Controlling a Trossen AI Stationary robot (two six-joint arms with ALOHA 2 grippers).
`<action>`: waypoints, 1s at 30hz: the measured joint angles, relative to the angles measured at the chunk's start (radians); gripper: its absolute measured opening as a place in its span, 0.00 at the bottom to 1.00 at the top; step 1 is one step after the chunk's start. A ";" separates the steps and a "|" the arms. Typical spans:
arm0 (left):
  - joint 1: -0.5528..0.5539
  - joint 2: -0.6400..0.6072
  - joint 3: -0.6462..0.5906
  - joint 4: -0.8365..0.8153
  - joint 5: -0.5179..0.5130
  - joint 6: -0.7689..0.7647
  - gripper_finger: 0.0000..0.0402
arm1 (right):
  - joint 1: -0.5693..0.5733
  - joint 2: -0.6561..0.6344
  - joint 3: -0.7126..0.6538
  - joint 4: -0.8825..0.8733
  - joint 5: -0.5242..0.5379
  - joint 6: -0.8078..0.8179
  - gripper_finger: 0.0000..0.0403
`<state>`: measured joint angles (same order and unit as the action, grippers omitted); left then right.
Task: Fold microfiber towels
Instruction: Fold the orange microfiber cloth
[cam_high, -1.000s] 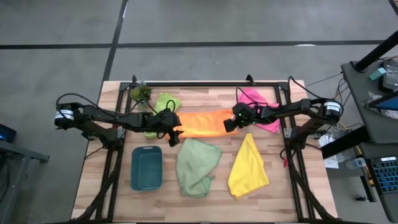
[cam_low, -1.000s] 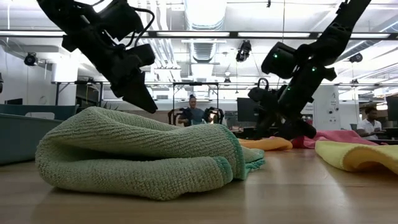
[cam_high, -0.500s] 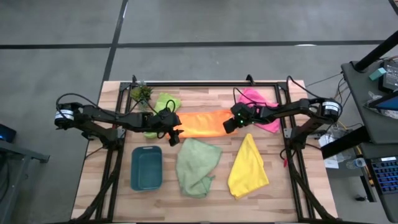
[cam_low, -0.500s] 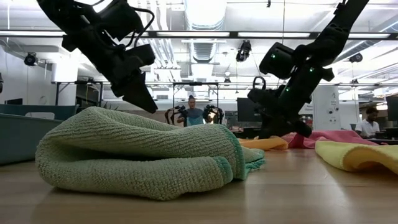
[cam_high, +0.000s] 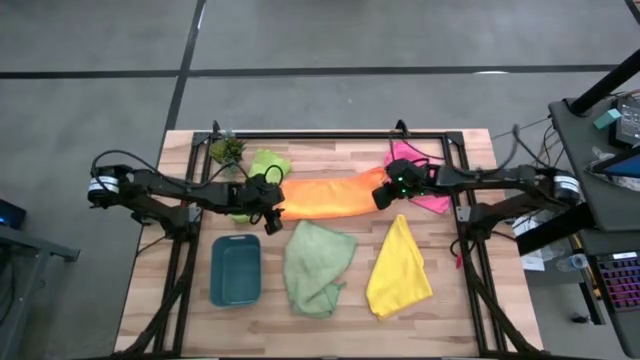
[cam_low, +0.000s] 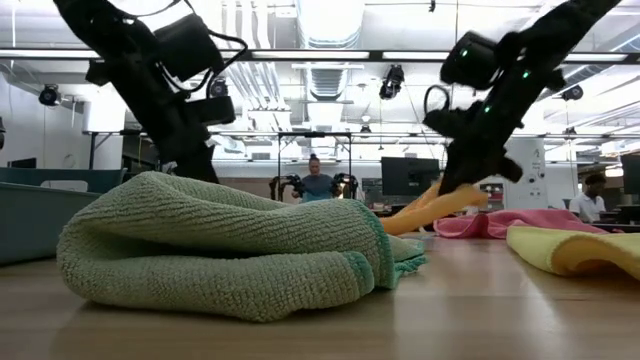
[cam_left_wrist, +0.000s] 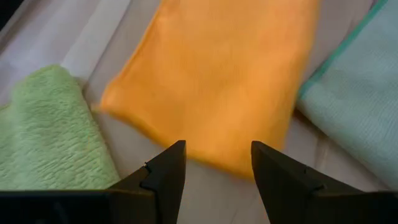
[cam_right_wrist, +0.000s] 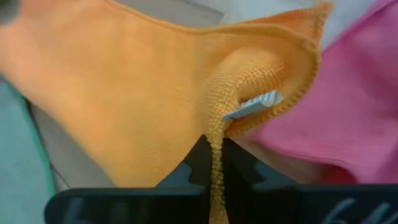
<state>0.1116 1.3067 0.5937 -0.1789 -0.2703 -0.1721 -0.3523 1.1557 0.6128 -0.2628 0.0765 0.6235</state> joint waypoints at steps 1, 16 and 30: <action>0.000 0.000 -0.013 0.028 0.000 -0.003 0.41 | 0.000 -0.024 0.000 -0.014 0.004 0.000 0.03; 0.000 0.000 -0.127 0.267 0.002 -0.006 0.41 | 0.014 0.010 0.001 0.302 -0.103 0.064 0.03; 0.001 0.000 -0.186 0.328 0.001 -0.082 0.41 | 0.034 0.447 0.292 0.463 -0.183 -0.022 0.03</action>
<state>0.1127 1.3071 0.4077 0.1495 -0.2689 -0.2540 -0.3187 1.6025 0.9045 0.1997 -0.1067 0.6019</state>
